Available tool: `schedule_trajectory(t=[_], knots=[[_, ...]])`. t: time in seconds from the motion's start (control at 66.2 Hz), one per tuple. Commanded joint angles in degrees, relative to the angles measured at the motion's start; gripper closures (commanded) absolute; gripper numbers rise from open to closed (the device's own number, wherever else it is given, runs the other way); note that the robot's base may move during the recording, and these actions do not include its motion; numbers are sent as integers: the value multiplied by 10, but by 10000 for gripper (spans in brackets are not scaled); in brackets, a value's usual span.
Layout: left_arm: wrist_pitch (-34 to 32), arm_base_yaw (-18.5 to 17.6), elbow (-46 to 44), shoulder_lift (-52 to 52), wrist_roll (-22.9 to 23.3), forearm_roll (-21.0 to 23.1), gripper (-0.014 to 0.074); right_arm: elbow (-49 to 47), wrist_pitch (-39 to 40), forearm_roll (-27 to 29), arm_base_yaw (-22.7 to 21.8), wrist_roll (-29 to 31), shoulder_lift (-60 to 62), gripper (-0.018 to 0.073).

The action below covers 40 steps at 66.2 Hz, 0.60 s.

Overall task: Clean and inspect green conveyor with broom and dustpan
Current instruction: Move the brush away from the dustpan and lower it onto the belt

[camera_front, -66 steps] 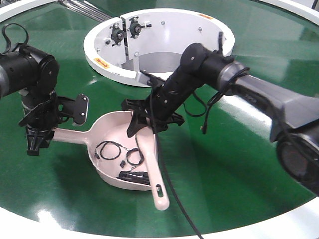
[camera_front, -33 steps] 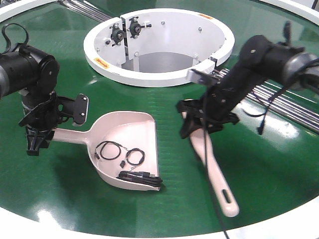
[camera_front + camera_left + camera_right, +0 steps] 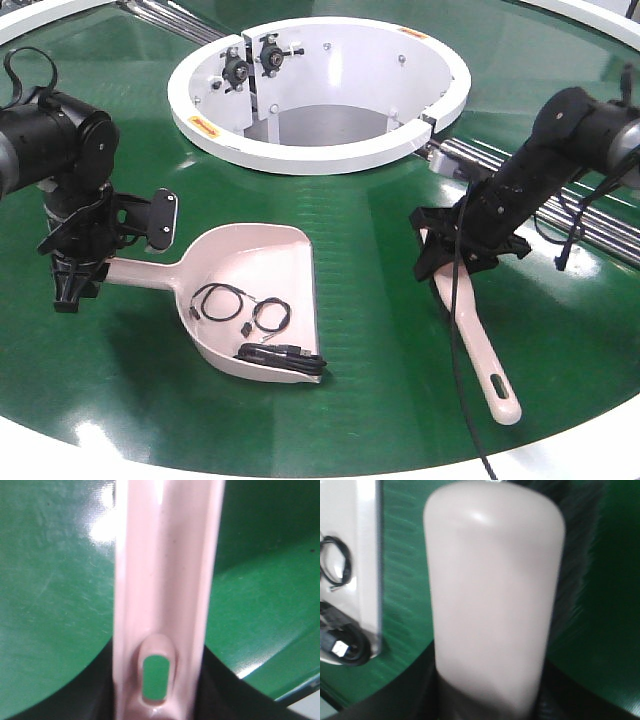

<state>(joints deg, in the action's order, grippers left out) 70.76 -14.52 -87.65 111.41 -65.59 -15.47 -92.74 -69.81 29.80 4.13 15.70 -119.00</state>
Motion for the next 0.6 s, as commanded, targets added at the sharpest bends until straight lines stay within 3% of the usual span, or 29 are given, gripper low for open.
schedule_trajectory(t=[0.0, 0.438, 0.589], knots=[[14, -2, -17, -28, 8, 4, 603, -12, -41, 27, -5, 32, 9, 560], [14, -2, -17, -28, 8, 4, 603, -12, -39, 33, -5, 40, -33, 557], [14, -2, -17, -28, 8, 4, 603, -12, -39, 31, -5, 43, -33, 517]])
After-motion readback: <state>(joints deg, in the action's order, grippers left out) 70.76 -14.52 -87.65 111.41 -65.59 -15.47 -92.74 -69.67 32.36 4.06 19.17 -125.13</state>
